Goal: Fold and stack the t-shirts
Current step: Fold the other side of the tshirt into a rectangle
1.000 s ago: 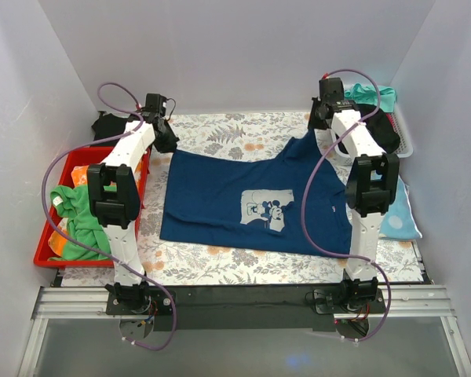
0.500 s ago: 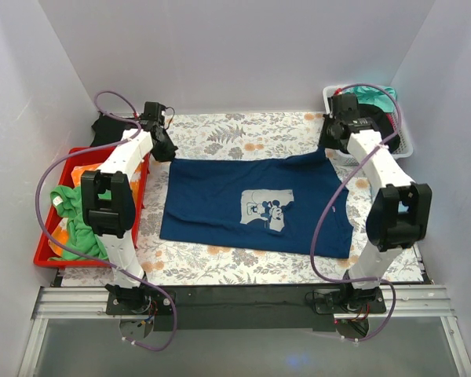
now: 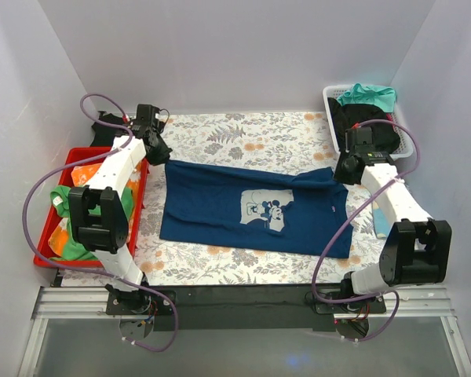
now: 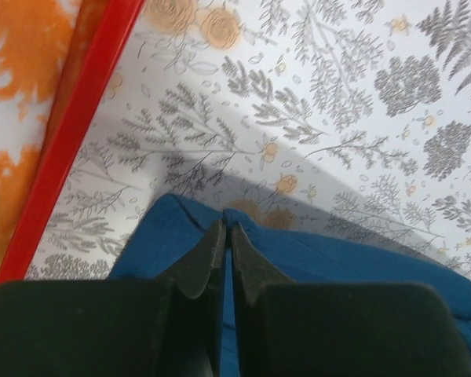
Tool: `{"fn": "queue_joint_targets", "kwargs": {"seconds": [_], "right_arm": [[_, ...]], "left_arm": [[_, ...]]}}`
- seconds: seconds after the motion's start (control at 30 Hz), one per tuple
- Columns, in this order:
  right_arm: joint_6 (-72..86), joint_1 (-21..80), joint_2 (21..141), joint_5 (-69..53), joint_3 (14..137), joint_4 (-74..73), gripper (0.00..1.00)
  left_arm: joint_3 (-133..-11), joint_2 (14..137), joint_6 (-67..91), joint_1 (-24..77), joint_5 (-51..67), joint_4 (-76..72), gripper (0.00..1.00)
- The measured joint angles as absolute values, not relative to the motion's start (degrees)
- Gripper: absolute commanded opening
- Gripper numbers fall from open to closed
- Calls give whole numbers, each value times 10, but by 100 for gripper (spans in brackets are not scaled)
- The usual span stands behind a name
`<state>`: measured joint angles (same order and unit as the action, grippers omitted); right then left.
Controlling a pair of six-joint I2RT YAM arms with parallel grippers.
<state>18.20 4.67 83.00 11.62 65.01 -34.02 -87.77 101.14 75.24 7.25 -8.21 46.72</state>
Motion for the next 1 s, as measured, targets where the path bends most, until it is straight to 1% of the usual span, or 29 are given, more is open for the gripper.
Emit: {"fn": "queue_joint_targets", "kwargs": {"seconds": [0.43, 0.8, 1.0], "right_arm": [[181, 17, 747, 117, 574, -350, 1], [180, -5, 699, 120, 510, -370, 1], [178, -16, 678, 125, 496, -381, 1]], "left_arm": [[-731, 949, 775, 72, -83, 477, 0], [-665, 929, 787, 69, -75, 473, 0], [-632, 929, 793, 69, -68, 471, 0]]}}
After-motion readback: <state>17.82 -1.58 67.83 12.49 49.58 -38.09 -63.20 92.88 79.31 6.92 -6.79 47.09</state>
